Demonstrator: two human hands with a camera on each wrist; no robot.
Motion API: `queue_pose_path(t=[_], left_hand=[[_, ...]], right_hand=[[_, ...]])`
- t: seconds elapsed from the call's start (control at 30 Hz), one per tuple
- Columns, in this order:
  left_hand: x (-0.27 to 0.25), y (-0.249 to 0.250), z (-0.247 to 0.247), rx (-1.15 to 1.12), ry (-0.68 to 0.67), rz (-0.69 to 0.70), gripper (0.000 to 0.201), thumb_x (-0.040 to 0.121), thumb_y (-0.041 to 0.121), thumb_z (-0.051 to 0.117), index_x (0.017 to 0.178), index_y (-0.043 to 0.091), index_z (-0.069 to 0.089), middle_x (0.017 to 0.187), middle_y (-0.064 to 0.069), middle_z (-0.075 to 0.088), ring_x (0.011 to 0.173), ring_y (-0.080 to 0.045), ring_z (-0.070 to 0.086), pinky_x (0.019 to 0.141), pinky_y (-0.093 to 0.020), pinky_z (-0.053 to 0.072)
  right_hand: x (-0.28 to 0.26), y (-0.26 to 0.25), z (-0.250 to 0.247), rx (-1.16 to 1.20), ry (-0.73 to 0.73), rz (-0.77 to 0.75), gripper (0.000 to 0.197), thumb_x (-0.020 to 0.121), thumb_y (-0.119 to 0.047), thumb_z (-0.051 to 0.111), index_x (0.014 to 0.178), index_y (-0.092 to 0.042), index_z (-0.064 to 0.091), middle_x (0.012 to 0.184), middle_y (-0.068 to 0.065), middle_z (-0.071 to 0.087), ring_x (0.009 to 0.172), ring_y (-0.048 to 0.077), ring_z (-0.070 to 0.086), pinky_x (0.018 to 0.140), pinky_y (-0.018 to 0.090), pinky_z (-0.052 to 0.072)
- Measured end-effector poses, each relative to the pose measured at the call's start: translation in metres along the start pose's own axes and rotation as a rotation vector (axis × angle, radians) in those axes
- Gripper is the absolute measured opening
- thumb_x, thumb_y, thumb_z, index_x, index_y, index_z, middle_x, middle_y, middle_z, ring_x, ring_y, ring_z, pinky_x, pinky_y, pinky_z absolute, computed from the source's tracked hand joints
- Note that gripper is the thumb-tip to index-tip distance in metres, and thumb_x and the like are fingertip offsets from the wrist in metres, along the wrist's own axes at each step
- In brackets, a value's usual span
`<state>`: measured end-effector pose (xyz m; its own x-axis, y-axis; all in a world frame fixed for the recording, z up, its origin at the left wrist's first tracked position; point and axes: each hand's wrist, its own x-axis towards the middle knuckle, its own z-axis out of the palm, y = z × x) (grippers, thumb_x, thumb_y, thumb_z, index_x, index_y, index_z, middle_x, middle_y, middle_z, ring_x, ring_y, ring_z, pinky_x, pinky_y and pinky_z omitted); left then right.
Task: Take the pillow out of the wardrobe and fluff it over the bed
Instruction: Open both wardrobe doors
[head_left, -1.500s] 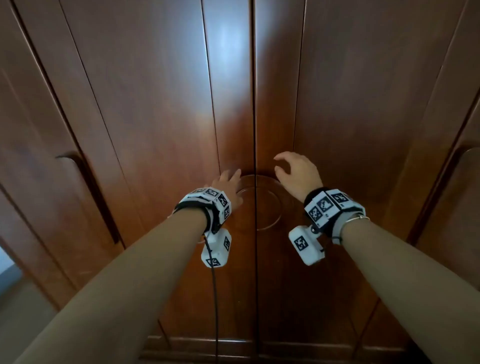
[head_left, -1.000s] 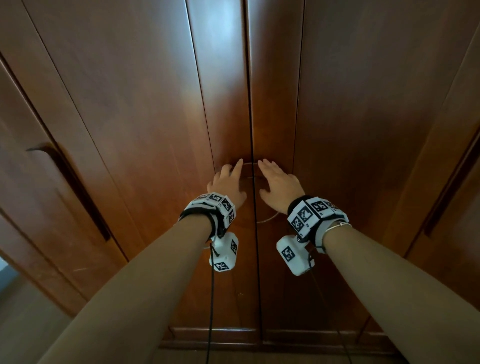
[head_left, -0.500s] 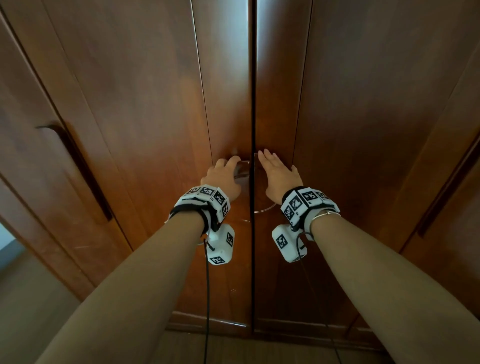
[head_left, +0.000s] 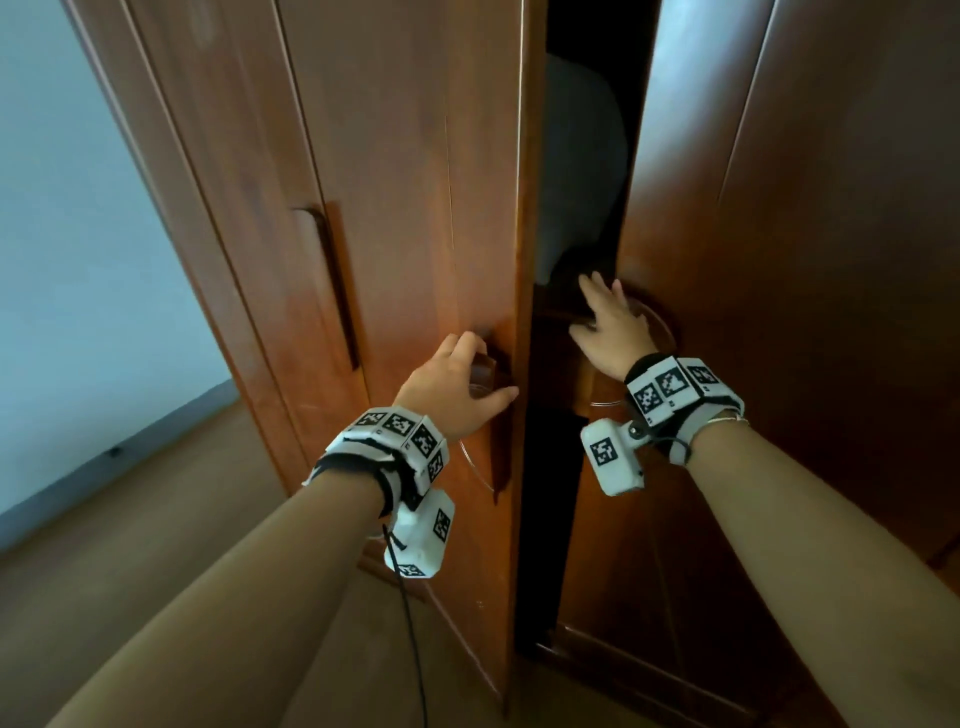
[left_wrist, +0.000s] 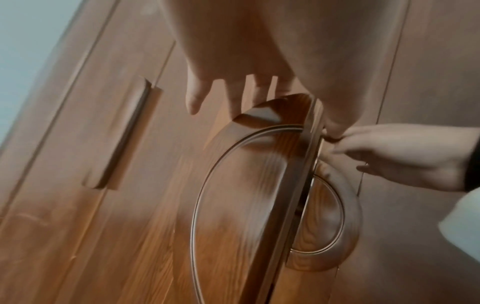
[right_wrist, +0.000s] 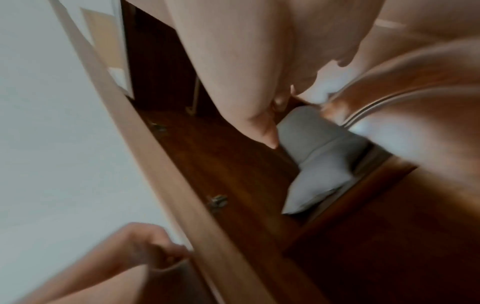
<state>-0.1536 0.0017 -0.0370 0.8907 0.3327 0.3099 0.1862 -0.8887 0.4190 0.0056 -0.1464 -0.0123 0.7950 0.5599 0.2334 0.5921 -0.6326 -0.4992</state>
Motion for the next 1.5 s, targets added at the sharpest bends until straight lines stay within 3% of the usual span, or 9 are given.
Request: queue_pose_path(t=[0.17,0.27,0.53,0.77,0.93,1.03,1.2,1.33,1.5], left_hand=[[-0.047,-0.027,-0.028,0.053,0.063,-0.109,0.053,0.083,0.055,0.061,0.113,0.016,0.043,0.110,0.003,0.049,0.097,-0.020,0.059,0.083,-0.033,0.049],[-0.073,-0.049,-0.047,0.051,0.118,-0.158,0.054,0.083,0.054,0.062,0.114,0.014,0.046,0.107,0.002,0.050,0.097,-0.022,0.059,0.082,-0.034,0.046],[-0.118,-0.124,-0.104,-0.069,0.192,-0.345,0.061,0.081,0.051,0.067,0.122,0.011,0.042,0.108,-0.003,0.058,0.095,-0.022,0.058,0.085,-0.036,0.048],[-0.136,-0.203,-0.143,-0.080,0.229,-0.409,0.025,0.089,0.035,0.063,0.095,0.014,0.051,0.089,0.002,0.054,0.082,-0.021,0.056,0.073,-0.032,0.042],[-0.142,-0.260,-0.160,-0.053,0.278,-0.445,0.029,0.094,0.029,0.057,0.107,0.003,0.056,0.115,-0.007,0.045,0.090,-0.018,0.051,0.085,-0.030,0.041],[-0.138,-0.289,-0.170,-0.040,0.329,-0.515,0.029,0.095,0.026,0.056,0.109,0.000,0.054,0.123,-0.014,0.047,0.091,-0.020,0.049,0.084,-0.027,0.037],[-0.122,-0.324,-0.187,-0.113,0.375,-0.625,0.038,0.096,0.021,0.054,0.125,-0.002,0.047,0.138,-0.018,0.044,0.120,-0.035,0.053,0.102,-0.039,0.040],[-0.107,-0.341,-0.184,-0.062,0.430,-0.650,0.046,0.096,0.020,0.054,0.129,-0.006,0.038,0.137,-0.024,0.041,0.120,-0.042,0.051,0.100,-0.046,0.042],[-0.093,-0.338,-0.174,-0.015,0.623,-0.688,0.055,0.094,0.018,0.054,0.137,-0.006,0.030,0.138,-0.024,0.038,0.119,-0.043,0.051,0.097,-0.048,0.043]], right_hand=[[-0.046,-0.075,0.009,0.375,0.034,-0.202,0.049,0.103,-0.032,0.033,0.150,-0.022,0.025,0.162,-0.001,0.018,0.150,0.016,0.009,0.122,0.051,0.008],[-0.068,-0.117,0.016,0.575,-0.053,-0.351,0.046,0.104,-0.032,0.028,0.149,-0.021,0.029,0.160,-0.001,0.025,0.150,0.014,0.013,0.123,0.046,0.010],[-0.092,-0.215,0.071,0.440,-0.339,-0.588,0.047,0.104,-0.037,0.020,0.151,-0.032,0.019,0.161,-0.011,0.018,0.149,0.006,0.006,0.123,0.048,-0.001],[-0.084,-0.291,0.132,0.520,-0.438,-0.655,0.051,0.103,-0.038,0.026,0.152,-0.028,0.015,0.162,-0.007,0.013,0.148,0.004,0.011,0.125,0.035,0.009],[-0.066,-0.337,0.170,0.474,-0.439,-0.655,0.051,0.103,-0.040,0.026,0.152,-0.029,0.017,0.163,-0.006,0.011,0.150,0.009,0.006,0.125,0.038,0.007],[-0.057,-0.352,0.187,0.444,-0.412,-0.618,0.051,0.103,-0.040,0.026,0.152,-0.029,0.018,0.163,-0.006,0.010,0.150,0.010,0.005,0.125,0.038,0.007],[-0.045,-0.353,0.208,0.387,-0.387,-0.576,0.051,0.102,-0.042,0.029,0.151,-0.029,0.021,0.163,-0.008,0.009,0.149,0.009,0.012,0.124,0.037,0.012],[-0.031,-0.338,0.213,0.333,-0.343,-0.552,0.051,0.102,-0.039,0.033,0.151,-0.027,0.023,0.163,-0.007,0.010,0.149,0.008,0.010,0.118,0.024,0.007],[-0.014,-0.316,0.214,0.290,-0.322,-0.520,0.053,0.101,-0.039,0.034,0.151,-0.028,0.021,0.163,-0.007,0.010,0.149,0.008,0.008,0.113,0.022,0.007]])
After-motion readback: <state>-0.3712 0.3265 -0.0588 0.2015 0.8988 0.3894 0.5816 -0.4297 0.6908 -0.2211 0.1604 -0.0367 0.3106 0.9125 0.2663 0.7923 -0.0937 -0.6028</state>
